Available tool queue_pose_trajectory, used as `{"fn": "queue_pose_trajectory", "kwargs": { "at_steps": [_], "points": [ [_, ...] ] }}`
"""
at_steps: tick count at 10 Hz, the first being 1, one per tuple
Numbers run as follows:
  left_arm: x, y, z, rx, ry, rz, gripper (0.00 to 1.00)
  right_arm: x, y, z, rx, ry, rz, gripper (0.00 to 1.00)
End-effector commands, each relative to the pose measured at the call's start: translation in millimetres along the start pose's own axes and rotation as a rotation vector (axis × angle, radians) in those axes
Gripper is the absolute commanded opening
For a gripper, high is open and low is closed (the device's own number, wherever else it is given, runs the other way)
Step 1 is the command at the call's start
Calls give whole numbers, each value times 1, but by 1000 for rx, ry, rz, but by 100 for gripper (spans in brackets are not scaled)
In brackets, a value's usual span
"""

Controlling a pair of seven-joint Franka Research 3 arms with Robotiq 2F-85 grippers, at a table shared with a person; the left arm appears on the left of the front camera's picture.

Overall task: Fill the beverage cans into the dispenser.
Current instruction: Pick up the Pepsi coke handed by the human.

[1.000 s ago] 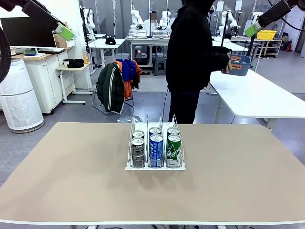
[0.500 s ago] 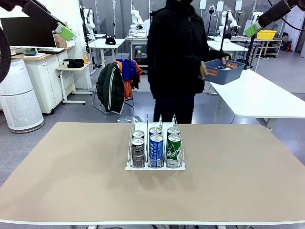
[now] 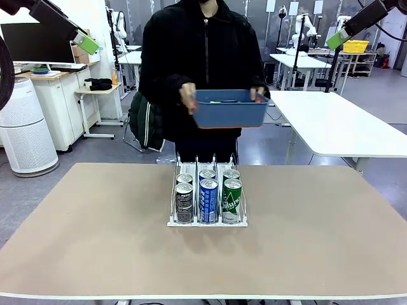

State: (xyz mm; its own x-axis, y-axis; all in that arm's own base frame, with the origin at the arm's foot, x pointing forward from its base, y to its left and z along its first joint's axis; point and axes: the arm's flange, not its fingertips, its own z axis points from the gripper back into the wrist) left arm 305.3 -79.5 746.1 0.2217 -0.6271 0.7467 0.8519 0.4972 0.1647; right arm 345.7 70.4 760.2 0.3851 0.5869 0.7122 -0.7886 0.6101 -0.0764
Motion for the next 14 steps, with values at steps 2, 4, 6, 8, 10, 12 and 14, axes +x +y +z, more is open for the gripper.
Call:
{"fn": "queue_pose_trajectory", "kwargs": {
  "at_steps": [2, 4, 6, 8, 10, 12, 14],
  "points": [
    [-1, -1, 0, -7, -4, -1, 100, -1, 0, -1, 0, 3, 1, 100],
    [-1, -1, 0, -7, -4, -1, 100, -1, 0, -1, 0, 3, 1, 100],
    [-1, -1, 0, -7, -4, -1, 100, -1, 0, -1, 0, 3, 1, 100],
    [-1, -1, 0, -7, -4, -1, 100, -1, 0, -1, 0, 3, 1, 100],
    [-1, -1, 0, -7, -4, -1, 100, -1, 0, -1, 0, 3, 1, 100],
    [-1, -1, 0, -7, -4, -1, 100, -1, 0, -1, 0, 3, 1, 100],
    [-1, -1, 0, -7, -4, -1, 100, -1, 0, -1, 0, 3, 1, 100]
  ]
}}
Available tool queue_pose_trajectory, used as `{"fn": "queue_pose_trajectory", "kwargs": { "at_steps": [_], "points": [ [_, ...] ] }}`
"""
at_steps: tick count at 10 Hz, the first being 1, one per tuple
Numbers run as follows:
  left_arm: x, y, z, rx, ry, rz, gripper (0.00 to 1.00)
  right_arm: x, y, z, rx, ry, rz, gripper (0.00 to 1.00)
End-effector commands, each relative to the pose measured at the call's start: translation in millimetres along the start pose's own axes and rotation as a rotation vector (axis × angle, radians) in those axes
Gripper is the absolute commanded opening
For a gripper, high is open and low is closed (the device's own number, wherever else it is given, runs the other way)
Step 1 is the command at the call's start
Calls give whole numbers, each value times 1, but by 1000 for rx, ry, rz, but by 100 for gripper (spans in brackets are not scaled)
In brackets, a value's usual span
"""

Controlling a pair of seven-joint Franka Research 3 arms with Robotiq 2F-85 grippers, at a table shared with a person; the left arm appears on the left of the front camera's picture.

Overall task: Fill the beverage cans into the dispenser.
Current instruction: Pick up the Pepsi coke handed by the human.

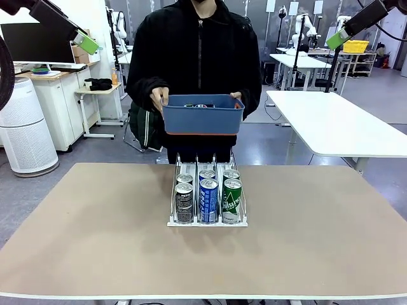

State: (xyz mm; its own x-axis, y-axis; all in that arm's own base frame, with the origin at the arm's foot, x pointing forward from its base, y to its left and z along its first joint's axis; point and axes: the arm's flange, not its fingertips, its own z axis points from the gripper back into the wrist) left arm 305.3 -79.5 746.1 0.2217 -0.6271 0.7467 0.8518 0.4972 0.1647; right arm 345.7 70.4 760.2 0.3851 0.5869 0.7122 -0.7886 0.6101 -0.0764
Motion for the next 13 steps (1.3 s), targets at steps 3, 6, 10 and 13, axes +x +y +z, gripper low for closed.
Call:
{"fn": "queue_pose_trajectory", "kwargs": {
  "at_steps": [3, 6, 10, 13],
  "points": [
    [-1, -1, 0, -7, -4, -1, 100, -1, 0, -1, 0, 3, 1, 100],
    [-1, -1, 0, -7, -4, -1, 100, -1, 0, -1, 0, 3, 1, 100],
    [-1, -1, 0, -7, -4, -1, 100, -1, 0, -1, 0, 3, 1, 100],
    [-1, -1, 0, -7, -4, -1, 100, -1, 0, -1, 0, 3, 1, 100]
  ]
}}
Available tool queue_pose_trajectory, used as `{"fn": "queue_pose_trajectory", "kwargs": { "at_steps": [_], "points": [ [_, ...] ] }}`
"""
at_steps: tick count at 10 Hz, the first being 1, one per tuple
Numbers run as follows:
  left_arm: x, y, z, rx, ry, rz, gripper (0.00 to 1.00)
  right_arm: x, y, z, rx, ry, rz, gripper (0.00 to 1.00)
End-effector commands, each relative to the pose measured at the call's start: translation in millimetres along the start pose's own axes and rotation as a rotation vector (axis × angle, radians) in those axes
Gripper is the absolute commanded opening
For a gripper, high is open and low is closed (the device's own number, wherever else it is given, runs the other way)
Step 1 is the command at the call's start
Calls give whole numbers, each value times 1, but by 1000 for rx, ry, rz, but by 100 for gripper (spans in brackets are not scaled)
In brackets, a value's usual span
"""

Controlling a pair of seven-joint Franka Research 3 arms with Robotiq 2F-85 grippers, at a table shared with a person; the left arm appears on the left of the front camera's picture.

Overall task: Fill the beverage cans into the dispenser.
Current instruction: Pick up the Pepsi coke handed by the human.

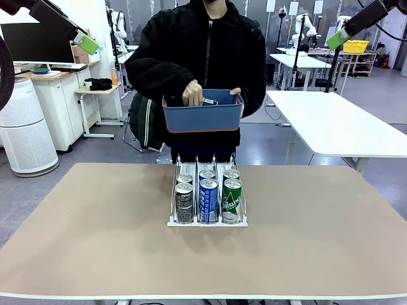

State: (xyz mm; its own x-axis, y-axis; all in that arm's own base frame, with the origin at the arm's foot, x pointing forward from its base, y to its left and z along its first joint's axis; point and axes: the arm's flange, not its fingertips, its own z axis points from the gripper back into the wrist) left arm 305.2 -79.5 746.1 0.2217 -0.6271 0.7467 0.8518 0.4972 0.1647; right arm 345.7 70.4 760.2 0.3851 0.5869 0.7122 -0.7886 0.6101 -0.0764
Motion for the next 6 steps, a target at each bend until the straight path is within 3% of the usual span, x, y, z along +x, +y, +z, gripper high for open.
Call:
{"fn": "queue_pose_trajectory", "kwargs": {
  "at_steps": [1, 6],
  "points": [
    [-1, -1, 0, -8, -4, -1, 100, -1, 0, -1, 0, 3, 1, 100],
    [-1, -1, 0, -8, -4, -1, 100, -1, 0, -1, 0, 3, 1, 100]
  ]
}}
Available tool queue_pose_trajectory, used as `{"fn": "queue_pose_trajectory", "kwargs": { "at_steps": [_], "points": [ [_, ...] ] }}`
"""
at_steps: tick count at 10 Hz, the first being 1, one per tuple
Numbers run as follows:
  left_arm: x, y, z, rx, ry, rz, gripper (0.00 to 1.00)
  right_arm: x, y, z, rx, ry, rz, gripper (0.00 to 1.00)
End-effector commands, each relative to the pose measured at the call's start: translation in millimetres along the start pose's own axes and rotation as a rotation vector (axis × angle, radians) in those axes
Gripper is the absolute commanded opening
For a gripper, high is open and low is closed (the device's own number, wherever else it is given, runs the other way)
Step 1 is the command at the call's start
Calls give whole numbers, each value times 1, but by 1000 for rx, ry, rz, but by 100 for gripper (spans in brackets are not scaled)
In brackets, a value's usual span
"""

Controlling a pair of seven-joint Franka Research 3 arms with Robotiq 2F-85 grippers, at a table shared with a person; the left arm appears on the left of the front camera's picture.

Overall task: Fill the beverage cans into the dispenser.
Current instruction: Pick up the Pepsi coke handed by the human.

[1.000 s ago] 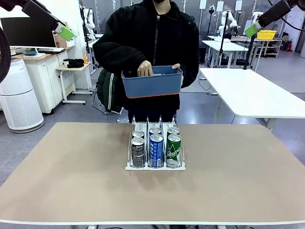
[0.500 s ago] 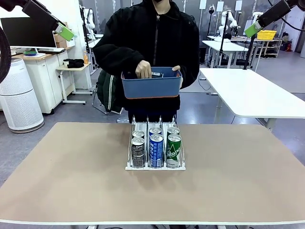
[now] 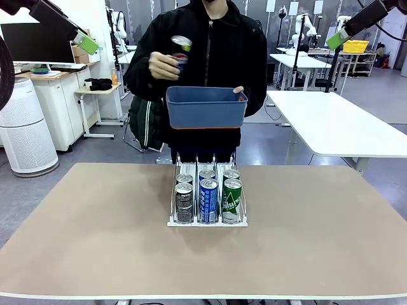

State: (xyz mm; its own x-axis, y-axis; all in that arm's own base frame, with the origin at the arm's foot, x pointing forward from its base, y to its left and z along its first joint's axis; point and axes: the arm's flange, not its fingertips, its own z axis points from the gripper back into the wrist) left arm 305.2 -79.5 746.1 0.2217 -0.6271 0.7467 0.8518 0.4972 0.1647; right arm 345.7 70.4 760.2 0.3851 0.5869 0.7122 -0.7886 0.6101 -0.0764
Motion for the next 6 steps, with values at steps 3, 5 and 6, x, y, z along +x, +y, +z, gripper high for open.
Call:
{"fn": "queue_pose_trajectory", "kwargs": {
  "at_steps": [3, 5, 6],
  "points": [
    [-1, -1, 0, -8, -4, -1, 100, -1, 0, -1, 0, 3, 1, 100],
    [-1, -1, 0, -8, -4, -1, 100, -1, 0, -1, 0, 3, 1, 100],
    [-1, -1, 0, -8, -4, -1, 100, -1, 0, -1, 0, 3, 1, 100]
  ]
}}
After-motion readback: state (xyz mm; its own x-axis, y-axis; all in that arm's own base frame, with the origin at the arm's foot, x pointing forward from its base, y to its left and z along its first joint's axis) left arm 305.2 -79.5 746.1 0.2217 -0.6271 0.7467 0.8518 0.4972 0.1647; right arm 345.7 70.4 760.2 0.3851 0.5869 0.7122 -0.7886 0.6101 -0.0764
